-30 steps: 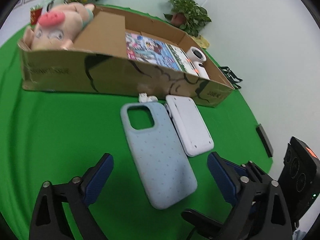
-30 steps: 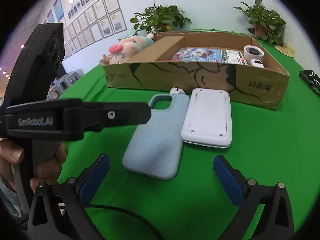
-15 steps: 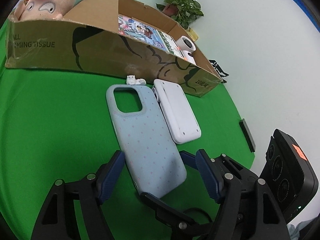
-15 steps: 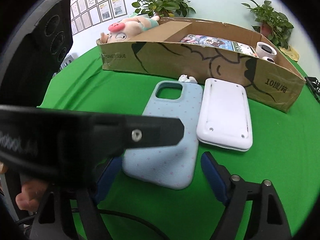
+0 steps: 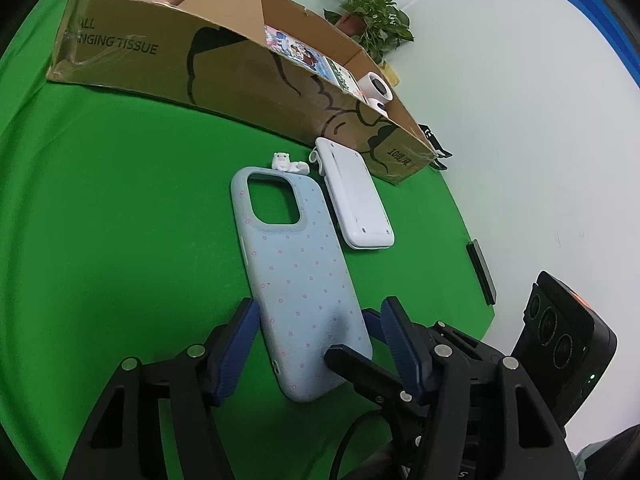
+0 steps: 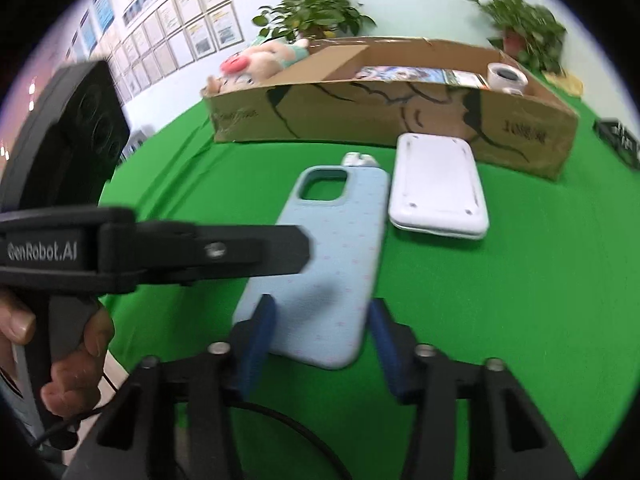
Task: Organize objects
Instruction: 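Grasp the light-blue phone case by its edge with the left gripper, then lift the phone case with the left gripper over the open box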
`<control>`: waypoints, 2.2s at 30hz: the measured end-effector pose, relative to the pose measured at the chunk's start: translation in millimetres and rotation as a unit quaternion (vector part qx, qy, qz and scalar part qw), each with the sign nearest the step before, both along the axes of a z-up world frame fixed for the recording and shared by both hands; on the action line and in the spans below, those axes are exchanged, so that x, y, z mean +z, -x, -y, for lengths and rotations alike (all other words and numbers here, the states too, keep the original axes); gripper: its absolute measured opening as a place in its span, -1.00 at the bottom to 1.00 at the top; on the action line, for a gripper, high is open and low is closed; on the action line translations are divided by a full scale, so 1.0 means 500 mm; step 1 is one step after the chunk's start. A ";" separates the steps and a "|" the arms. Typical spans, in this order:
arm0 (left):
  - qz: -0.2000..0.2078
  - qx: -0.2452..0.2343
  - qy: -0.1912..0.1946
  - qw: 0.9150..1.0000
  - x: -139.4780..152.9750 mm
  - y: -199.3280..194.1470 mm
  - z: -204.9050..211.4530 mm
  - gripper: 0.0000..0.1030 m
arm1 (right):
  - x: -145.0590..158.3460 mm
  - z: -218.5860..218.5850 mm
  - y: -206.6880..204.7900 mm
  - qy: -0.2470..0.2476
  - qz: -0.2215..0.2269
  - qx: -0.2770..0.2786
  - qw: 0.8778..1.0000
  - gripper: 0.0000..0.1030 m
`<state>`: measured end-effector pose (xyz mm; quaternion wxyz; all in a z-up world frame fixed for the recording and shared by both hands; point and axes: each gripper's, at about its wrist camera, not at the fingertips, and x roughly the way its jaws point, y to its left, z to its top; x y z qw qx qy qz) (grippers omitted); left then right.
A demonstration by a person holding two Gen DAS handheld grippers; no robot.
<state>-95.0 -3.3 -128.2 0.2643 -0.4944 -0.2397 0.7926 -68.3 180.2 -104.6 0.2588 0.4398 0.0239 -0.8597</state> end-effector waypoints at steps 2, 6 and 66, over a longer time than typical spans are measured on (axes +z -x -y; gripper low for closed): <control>0.005 0.003 -0.003 1.000 -0.002 0.000 0.004 0.14 | 0.000 0.002 0.002 0.000 0.004 0.000 1.000 -0.09; 0.017 -0.011 -0.022 1.000 -0.007 -0.003 -0.001 0.14 | -0.001 0.013 -0.009 0.000 0.002 0.007 1.000 0.40; -0.150 -0.023 0.044 0.987 0.284 0.210 -0.065 -0.53 | 0.208 0.024 0.147 0.070 -0.144 -0.028 0.987 0.48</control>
